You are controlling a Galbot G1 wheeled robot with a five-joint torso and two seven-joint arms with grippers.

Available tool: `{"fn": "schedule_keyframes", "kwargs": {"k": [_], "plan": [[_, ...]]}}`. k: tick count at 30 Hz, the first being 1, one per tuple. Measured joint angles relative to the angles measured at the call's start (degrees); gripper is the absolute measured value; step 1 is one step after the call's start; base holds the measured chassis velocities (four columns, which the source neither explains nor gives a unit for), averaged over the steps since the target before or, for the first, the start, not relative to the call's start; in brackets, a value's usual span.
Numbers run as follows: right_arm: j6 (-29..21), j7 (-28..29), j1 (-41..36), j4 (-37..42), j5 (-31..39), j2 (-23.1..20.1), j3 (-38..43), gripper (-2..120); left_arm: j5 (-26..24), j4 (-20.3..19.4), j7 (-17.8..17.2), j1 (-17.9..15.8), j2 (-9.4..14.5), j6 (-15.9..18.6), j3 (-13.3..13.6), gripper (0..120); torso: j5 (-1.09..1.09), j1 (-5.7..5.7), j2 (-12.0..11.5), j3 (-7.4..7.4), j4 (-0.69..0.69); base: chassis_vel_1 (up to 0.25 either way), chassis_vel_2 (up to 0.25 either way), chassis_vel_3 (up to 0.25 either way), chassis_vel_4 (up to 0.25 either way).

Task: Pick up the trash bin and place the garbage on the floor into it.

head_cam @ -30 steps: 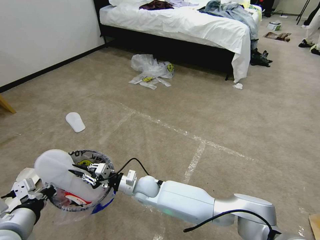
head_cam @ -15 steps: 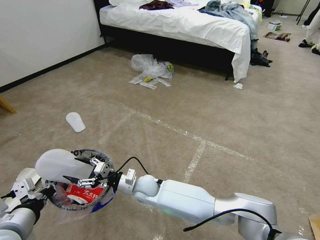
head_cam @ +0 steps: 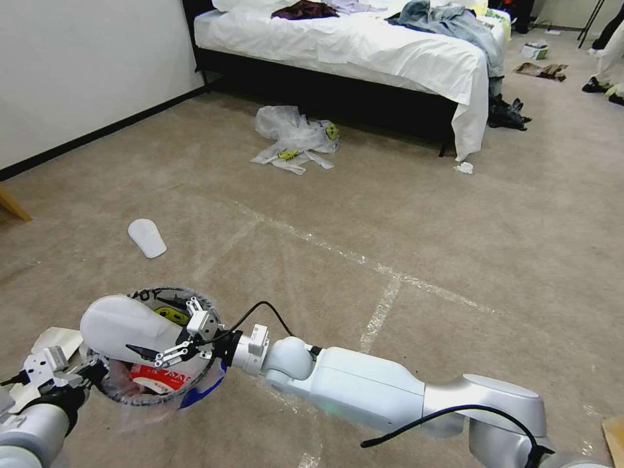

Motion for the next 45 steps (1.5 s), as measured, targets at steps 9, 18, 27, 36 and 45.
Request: {"fn": "schedule_keyframes", "kwargs": {"k": [9,18,27,36,45], "plan": [[-0.4,0.5,-0.1,1.8,0.2,-0.4,1.3,99,0.0,0.2,0.0,-0.1,-0.1,0.0,0.1,1,0.00,0.00,0.0,0.00,0.00,0.000,0.000,0.000,0.000],[-1.4,0.7,1.9,6.1,2.1,-1.0,6.1,99,0.1,0.4,0.0,-0.1,0.0,0.0,0.0,1,0.00,0.00,0.0,0.00,0.00,0.000,0.000,0.000,0.000],[-2.0,0.8,3.4,7.2,3.9,-1.0,8.6,100,0.1,0.5,0.0,-0.1,0.2,0.0,-0.2,1,0.00,0.00,0.0,0.01,0.00,0.000,0.000,0.000,0.000],[-3.0,1.2,3.4,8.5,5.5,-1.5,13.2,100,0.0,0.8,0.0,-0.1,0.6,0.0,-0.8,1,0.00,0.00,0.0,0.01,0.01,0.000,0.000,0.000,0.000],[-4.6,4.5,3.2,10.1,7.5,-7.2,25.5,100,-0.4,1.2,0.1,-0.5,0.9,0.0,-1.6,1,0.01,0.00,0.0,0.01,-0.01,0.000,0.000,0.000,0.000]]}}
